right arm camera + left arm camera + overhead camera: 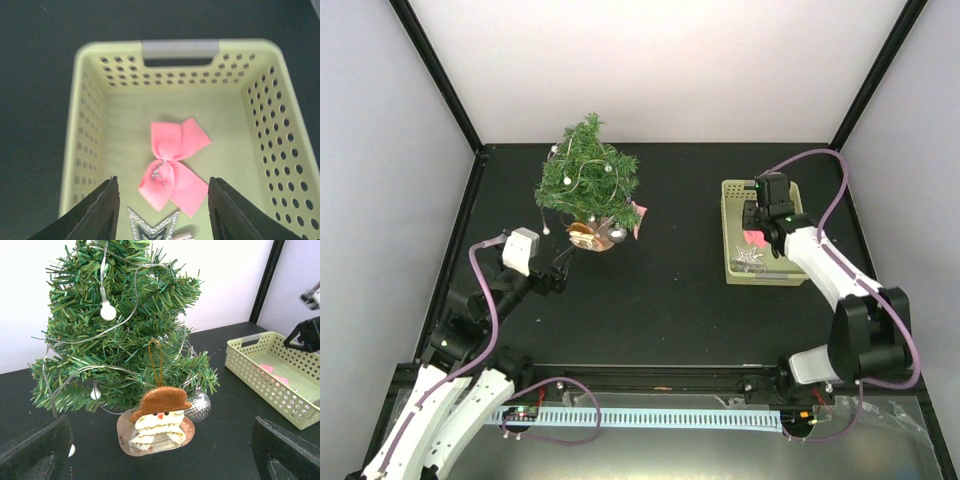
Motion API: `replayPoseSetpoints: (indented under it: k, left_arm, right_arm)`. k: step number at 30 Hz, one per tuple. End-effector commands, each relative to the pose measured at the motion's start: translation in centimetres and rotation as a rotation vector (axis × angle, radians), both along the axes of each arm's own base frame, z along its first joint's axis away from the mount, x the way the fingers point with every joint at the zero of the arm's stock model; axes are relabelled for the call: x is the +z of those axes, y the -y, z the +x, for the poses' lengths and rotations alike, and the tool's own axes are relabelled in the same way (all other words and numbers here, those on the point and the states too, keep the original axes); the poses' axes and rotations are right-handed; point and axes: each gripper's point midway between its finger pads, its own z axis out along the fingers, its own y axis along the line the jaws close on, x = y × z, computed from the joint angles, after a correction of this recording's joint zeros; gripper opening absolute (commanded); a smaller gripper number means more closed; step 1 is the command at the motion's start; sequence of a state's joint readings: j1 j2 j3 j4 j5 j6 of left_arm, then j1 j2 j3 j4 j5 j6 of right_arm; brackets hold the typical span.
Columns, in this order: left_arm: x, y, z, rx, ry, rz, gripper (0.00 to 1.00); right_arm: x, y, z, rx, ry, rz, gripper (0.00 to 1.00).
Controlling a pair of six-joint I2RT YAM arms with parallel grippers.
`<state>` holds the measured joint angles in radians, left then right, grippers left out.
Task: Decorate the small christmas tree
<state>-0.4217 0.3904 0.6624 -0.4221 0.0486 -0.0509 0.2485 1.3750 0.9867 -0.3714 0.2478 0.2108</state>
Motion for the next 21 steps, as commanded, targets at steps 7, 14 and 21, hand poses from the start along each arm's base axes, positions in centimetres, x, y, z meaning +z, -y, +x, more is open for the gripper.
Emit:
replayPoseSetpoints:
  k: [7, 14, 21]
  left_arm:
    - [0.0, -0.1, -0.2, -0.001, 0.020, 0.016, 0.99]
    - [0.0, -0.1, -0.2, 0.001, 0.022, 0.019, 0.99]
    - [-0.1, 0.0, -0.1, -0.003, 0.017, 0.023, 0.99]
  right_arm:
    - [-8.3, 0.7, 2.3, -0.010, -0.270, 0.047, 0.41]
    - [-11.8, 1.5, 3.2, -0.042, -0.336, -0.011, 0.47]
    - [-13.5, 2.5, 3.4, -0.056, -0.390, -0.083, 0.33]
